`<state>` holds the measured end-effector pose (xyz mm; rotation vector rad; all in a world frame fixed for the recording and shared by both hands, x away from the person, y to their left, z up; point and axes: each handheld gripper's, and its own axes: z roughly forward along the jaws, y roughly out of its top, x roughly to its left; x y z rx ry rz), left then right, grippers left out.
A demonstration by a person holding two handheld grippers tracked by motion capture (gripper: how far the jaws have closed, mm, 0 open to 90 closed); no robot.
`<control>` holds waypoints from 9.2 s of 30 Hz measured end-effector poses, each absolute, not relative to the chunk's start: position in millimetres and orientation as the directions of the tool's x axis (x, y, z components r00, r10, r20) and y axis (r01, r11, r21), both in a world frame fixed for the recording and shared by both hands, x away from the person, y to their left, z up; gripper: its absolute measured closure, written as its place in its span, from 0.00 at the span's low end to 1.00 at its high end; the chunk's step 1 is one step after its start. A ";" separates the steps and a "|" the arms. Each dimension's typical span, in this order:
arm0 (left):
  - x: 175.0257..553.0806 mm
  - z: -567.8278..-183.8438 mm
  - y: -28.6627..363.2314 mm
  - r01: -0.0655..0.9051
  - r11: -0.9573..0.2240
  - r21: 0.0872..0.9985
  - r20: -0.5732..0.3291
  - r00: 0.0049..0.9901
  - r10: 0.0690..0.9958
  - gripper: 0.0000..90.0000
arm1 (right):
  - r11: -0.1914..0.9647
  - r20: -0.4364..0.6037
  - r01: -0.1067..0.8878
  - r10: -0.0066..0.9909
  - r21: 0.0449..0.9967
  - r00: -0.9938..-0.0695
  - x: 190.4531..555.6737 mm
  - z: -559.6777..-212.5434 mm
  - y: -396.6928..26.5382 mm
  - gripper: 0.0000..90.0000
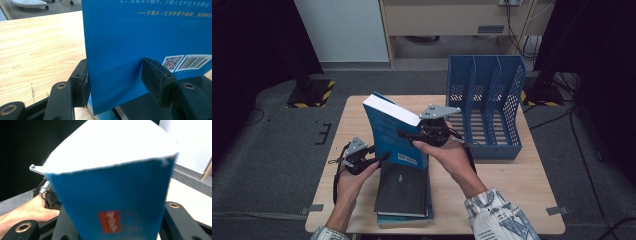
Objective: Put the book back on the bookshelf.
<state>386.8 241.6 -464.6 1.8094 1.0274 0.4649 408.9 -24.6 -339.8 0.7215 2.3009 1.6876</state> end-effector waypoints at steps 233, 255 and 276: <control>391.3 -531.7 307.4 0.674 -0.205 0.710 -0.045 0.333 0.942 0.09 | -0.210 0.317 0.420 0.926 0.883 -0.203 530.9 -365.2 -153.9 0.66; 391.2 -531.0 305.0 0.673 -0.226 0.704 -0.032 0.348 0.937 0.09 | -0.100 0.227 0.479 0.950 0.872 -0.214 508.0 -370.1 -150.0 0.66; 390.2 -531.2 305.2 0.674 -0.211 0.708 -0.043 0.340 0.939 0.09 | -0.042 0.180 0.489 0.954 0.871 -0.239 482.2 -378.7 -150.9 0.64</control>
